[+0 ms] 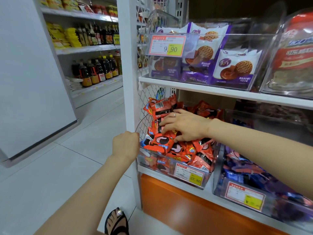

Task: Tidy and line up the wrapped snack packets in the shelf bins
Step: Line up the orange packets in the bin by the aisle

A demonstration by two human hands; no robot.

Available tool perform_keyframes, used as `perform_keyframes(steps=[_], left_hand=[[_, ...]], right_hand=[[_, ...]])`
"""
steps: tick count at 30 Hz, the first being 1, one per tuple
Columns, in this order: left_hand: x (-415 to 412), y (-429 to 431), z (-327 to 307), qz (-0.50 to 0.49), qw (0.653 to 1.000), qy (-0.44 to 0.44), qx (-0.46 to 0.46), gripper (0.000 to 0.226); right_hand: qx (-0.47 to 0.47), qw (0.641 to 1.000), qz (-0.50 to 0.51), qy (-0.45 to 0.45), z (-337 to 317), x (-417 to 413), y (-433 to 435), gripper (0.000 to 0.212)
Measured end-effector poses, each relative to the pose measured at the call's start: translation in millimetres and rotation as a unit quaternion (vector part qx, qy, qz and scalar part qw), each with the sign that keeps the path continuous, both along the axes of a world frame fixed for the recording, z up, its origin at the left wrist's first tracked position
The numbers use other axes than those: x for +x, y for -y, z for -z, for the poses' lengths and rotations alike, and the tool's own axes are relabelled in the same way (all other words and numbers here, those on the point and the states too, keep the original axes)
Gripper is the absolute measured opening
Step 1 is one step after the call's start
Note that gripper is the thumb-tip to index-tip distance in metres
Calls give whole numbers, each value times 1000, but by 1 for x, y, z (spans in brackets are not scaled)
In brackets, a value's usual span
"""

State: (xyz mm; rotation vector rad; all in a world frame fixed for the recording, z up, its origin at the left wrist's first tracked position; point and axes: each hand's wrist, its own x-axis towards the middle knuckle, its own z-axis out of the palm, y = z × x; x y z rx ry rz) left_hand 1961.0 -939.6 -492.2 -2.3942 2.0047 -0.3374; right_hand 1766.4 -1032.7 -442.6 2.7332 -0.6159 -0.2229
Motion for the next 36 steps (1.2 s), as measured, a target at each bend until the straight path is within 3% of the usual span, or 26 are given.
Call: perform_keyframes(steps=[6,10,16,25,28,36], left_hand=[[-2,6,0,-3,1000,6,15,24],[0,7,-2,5,1000,-9,17,23],[-1,5,-6,16,999,-41,-18,21],[22,-18,-37,20,981,-97,-164,16],[33,-26,-44,10,971,-132,-199,10],[36,-32,-46,43,956,-194,-214,6]], right_hand=[[21,999,28,40,-7,-11,-8,50],[15,999,7,46,-4,-6,-12,60],[-38,997,-21,-66,7,23,-17,81],[-52,996,-24,-67,-1,2,-7,48],[-45,996,-9,-76,-4,-4,-7,47],[95,995,-11,-17,9,26,-24,72]])
